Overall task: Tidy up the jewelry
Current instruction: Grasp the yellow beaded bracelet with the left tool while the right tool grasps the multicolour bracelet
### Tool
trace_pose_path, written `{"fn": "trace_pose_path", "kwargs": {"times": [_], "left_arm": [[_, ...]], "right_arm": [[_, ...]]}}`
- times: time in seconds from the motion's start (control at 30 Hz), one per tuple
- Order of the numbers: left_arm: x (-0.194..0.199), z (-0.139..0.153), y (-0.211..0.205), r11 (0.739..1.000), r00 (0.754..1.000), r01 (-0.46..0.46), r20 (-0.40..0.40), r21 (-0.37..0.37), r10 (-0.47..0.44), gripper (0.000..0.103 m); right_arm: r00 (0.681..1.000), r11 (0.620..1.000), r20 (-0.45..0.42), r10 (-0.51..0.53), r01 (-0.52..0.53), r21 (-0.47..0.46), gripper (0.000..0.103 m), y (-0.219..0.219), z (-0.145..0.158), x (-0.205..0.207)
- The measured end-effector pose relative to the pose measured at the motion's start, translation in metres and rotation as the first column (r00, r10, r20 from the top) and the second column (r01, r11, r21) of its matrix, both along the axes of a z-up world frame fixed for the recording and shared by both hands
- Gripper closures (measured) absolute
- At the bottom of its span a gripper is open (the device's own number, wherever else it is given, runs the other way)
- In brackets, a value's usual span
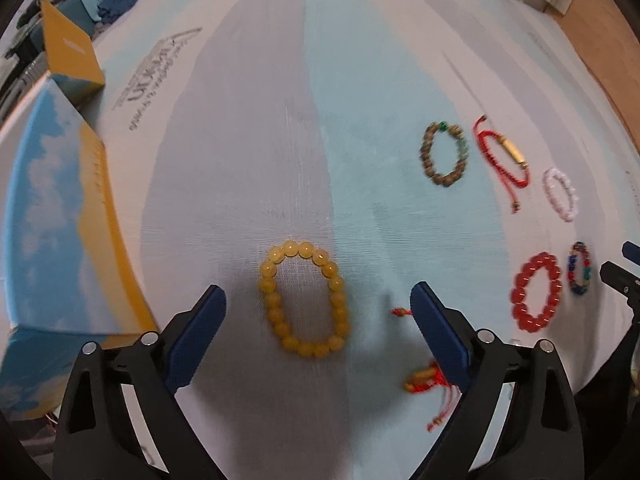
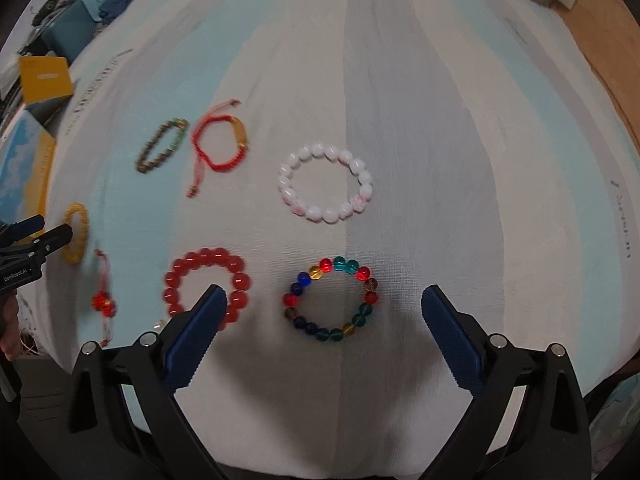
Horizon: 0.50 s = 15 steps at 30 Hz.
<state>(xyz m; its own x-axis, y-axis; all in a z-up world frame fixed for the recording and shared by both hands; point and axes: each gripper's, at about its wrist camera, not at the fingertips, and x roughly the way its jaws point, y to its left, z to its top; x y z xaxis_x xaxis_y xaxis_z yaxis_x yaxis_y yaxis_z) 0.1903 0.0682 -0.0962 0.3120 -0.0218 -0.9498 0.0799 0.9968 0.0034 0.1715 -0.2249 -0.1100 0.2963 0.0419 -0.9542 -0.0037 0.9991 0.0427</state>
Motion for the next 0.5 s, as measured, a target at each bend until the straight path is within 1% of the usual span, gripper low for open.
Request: {"fn": "trace_pose_path", "kwargs": {"times": [0.07,0.2,0.33,0.43,0.5], "left_arm": [[0.004,-0.011,0.0,1.0,1.0,-0.001,-0.015,0.002,0.001,0.018],[0.011,-0.029,0.001,1.0,0.999,-0.001,-0.036,0.012,0.001,0.021],[0.012,-0.033,-0.002,1.0,1.0,0.002,-0.029,0.026,-0.002,0.022],[0.013,-0.032,-0.001,0.999,1.0,-0.006,-0.024,0.032,0.006,0.03],[0.013,-0.032,0.0,0.999,1.0,-0.012,-0.023,0.04,0.012,0.04]], "right_arm": [[1.0,1.0,-0.025,-0.015,0.015,0.001,0.011,-0.004,-0.013,0.005],[0.997,0.999,-0.069,-0.037,0.038,0.01,0.017,-0.009,-0.034,0.012],[0.993,0.998,-0.104,-0.052,0.054,0.021,0.022,-0.012,-0.049,0.016],[0.992,0.997,-0.116,-0.059,0.064,0.041,0.026,-0.013,-0.056,0.016],[0.991,0.997,-0.118,-0.061,0.067,0.049,0.031,-0.011,-0.056,0.015]]}}
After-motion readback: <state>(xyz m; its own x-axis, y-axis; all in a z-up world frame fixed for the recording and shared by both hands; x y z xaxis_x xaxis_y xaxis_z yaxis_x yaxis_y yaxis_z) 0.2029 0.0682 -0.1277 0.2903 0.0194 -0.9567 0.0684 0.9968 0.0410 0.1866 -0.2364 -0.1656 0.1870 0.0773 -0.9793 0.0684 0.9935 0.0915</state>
